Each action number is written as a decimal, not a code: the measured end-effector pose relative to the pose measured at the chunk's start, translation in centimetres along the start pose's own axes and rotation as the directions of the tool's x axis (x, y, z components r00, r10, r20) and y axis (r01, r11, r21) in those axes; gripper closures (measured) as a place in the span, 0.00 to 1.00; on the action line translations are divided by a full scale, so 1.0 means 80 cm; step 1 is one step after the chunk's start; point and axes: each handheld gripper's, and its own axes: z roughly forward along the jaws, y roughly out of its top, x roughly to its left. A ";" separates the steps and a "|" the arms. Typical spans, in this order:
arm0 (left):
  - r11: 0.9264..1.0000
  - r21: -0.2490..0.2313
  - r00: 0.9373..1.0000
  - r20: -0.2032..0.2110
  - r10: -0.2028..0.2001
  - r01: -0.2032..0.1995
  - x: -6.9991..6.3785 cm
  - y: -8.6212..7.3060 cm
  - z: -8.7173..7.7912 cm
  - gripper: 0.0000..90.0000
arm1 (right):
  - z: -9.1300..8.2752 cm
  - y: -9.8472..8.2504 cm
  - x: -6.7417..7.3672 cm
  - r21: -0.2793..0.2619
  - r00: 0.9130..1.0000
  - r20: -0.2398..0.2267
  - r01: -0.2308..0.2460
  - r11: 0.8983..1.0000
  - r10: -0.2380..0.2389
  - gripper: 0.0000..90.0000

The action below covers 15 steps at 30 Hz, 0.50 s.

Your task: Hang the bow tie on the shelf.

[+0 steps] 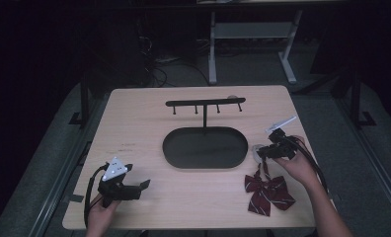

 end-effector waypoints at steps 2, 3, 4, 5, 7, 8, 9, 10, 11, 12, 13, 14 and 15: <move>1.000 0.001 1.000 0.000 0.001 -0.001 0.000 0.000 0.000 0.14 | -0.002 -0.002 -0.007 -0.008 1.000 0.019 -0.021 1.000 0.021 0.84; 1.000 0.001 1.000 -0.001 0.001 -0.001 0.000 0.000 0.000 0.14 | -0.003 -0.002 -0.010 -0.011 0.999 0.024 -0.031 0.999 0.032 0.83; 1.000 0.002 1.000 -0.001 0.002 -0.002 0.000 0.000 0.000 0.14 | -0.003 -0.002 -0.014 -0.017 0.998 0.036 -0.043 0.999 0.044 0.82; 1.000 0.002 1.000 -0.001 0.002 -0.002 0.000 0.000 0.001 0.14 | -0.003 -0.002 -0.017 -0.019 0.997 0.042 -0.061 0.998 0.061 0.81; 1.000 0.001 1.000 -0.001 0.002 -0.002 0.000 0.000 0.001 0.14 | -0.002 -0.001 -0.024 -0.007 0.995 0.058 -0.079 0.997 0.079 0.79; 1.000 0.002 1.000 -0.001 0.002 -0.002 0.000 0.000 0.001 0.14 | -0.002 -0.001 -0.026 -0.004 0.994 0.065 -0.085 0.996 0.085 0.78; 1.000 0.002 1.000 0.000 0.001 -0.001 0.000 0.000 0.001 0.14 | -0.001 0.000 -0.028 -0.007 0.993 0.066 -0.094 0.996 0.094 0.77; 1.000 0.002 1.000 0.000 0.003 -0.003 0.000 0.000 0.001 0.14 | -0.001 0.001 -0.029 -0.002 0.992 0.065 -0.106 0.994 0.106 0.76; 1.000 0.002 1.000 0.000 0.003 -0.003 0.000 0.000 0.001 0.14 | 0.001 0.002 -0.032 0.002 0.992 0.073 -0.108 0.994 0.107 0.75; 1.000 0.002 1.000 0.000 0.002 -0.002 0.000 0.000 0.001 0.14 | 0.003 0.002 -0.033 0.006 0.990 0.079 -0.115 0.993 0.114 0.74; 1.000 0.001 1.000 0.000 0.003 -0.003 0.000 0.000 0.001 0.14 | 0.005 0.003 -0.035 0.010 0.989 0.080 -0.123 0.992 0.122 0.74; 1.000 0.001 1.000 0.001 0.002 -0.002 0.000 0.000 0.001 0.14 | 0.007 0.003 -0.037 0.009 0.989 0.078 -0.125 0.992 0.124 0.73; 1.000 0.002 1.000 0.000 0.005 -0.005 0.000 0.000 0.001 0.14 | 0.008 0.003 -0.037 0.013 0.989 0.076 -0.132 0.991 0.130 0.73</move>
